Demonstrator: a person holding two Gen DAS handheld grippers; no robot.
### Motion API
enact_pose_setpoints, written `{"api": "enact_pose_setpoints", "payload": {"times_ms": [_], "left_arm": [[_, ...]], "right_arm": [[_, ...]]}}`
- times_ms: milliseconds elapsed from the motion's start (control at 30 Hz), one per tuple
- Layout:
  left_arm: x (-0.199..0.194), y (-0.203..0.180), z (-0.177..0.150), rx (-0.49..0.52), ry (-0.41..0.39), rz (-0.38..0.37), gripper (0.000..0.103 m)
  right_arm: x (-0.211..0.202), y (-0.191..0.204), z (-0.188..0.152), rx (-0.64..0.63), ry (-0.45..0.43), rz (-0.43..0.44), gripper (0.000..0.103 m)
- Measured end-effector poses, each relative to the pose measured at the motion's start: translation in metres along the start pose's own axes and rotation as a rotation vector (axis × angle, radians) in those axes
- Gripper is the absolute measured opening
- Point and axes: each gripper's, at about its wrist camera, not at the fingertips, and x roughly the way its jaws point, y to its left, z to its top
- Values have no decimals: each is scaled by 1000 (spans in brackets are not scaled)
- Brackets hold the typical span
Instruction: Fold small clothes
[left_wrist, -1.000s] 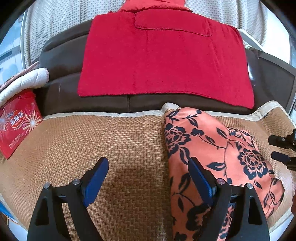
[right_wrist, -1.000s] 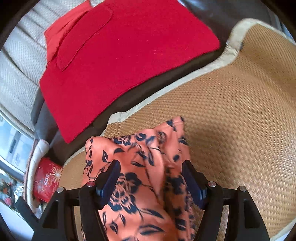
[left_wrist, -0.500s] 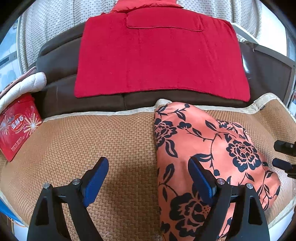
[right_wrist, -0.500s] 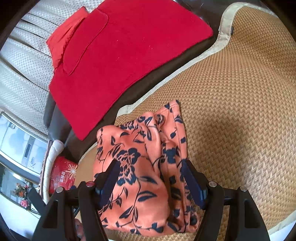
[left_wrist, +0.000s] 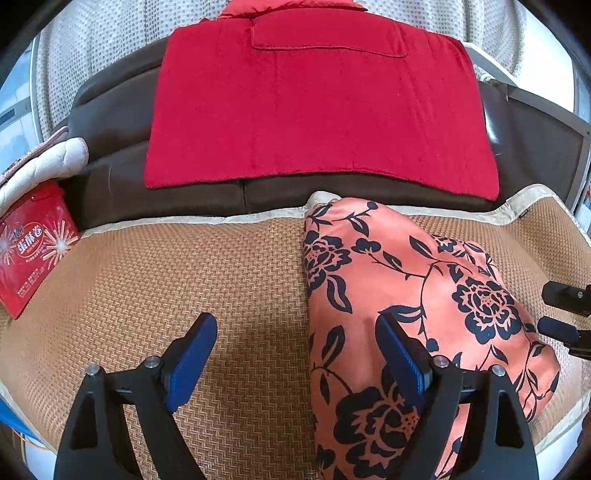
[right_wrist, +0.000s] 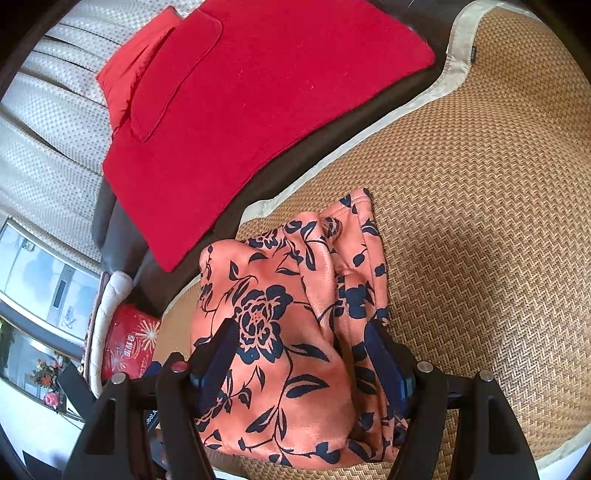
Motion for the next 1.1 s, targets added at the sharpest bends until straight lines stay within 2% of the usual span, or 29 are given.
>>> {"api": "enact_pose_setpoints", "payload": {"times_ms": [133, 300, 333, 367, 467, 600, 767, 900, 967, 1100], "left_arm": [[5, -1, 0, 1, 23, -57, 88], [12, 2, 3, -20, 78, -303, 88], [17, 2, 3, -20, 111, -364, 88], [22, 2, 1, -22, 140, -392, 88], [46, 7, -4, -67, 231, -406, 88], [68, 15, -5, -155, 323, -498, 88], [76, 7, -4, -150, 346, -558, 88], [82, -3, -6, -129, 350, -556, 88], [80, -7, -8, -128, 342, -556, 88], [87, -11, -8, -133, 328, -549, 88]], "right_arm": [[4, 0, 1, -8, 11, -13, 74], [10, -5, 4, -4, 17, -39, 74], [11, -7, 6, -4, 14, -51, 74], [12, -9, 7, -1, 11, -60, 74], [14, -17, 10, 17, 10, -58, 76], [21, -23, 11, 38, 41, -53, 77], [39, -23, 9, 45, 97, -56, 78], [49, -27, 9, 100, 123, -7, 80], [56, -27, 7, 117, 138, 29, 86], [69, -17, 3, 96, 155, 66, 91]]}}
